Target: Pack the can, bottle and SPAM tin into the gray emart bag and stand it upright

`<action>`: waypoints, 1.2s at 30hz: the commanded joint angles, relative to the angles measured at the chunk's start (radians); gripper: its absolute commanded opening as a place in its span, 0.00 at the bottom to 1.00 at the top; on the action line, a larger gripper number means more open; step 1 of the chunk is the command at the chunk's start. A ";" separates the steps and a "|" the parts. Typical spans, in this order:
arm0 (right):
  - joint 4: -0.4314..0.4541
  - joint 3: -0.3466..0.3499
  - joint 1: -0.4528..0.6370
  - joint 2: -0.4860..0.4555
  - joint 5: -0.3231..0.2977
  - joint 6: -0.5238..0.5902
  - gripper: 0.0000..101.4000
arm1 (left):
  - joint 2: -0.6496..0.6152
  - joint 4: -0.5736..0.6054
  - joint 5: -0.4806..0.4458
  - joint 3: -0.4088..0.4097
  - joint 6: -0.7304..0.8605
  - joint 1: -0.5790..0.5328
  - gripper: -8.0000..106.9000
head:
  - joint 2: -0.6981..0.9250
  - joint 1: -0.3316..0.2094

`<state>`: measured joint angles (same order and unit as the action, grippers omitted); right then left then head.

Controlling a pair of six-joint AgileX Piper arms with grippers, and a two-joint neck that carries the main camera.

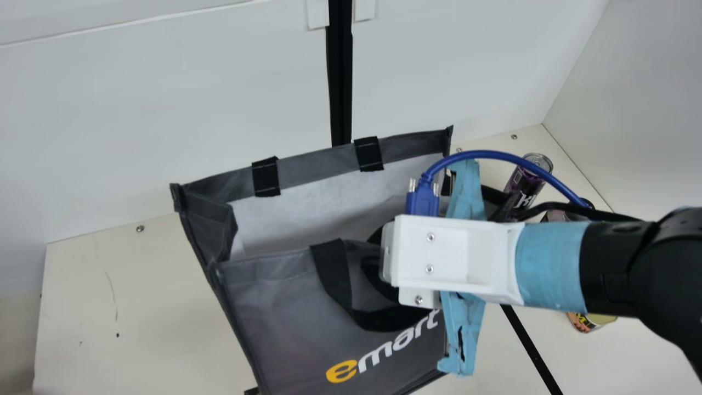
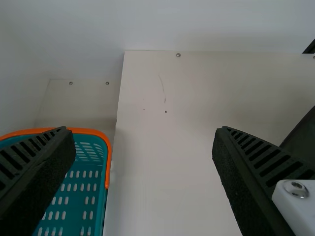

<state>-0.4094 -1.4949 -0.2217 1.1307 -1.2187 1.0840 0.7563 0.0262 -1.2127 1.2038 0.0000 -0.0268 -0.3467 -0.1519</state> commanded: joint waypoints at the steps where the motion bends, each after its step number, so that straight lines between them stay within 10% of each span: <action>1: 0.007 0.005 -0.011 -0.009 -0.001 -0.019 0.13 | 0.000 0.000 0.000 0.000 0.000 0.000 0.85 | -0.002 -0.023; 25: 0.140 0.053 -0.241 -0.144 -0.001 -0.282 0.92 | 0.000 0.000 0.000 0.000 0.000 0.000 0.85 | -0.002 -0.023; 36: 0.211 0.071 -0.385 -0.201 -0.001 -0.449 0.94 | 0.000 0.000 0.000 0.000 0.000 0.000 0.85 | -0.002 -0.023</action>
<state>-0.2083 -1.4256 -0.5887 0.9331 -1.2209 0.6554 0.7563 0.0262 -1.2127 1.2038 0.0000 -0.0268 -0.3482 -0.1534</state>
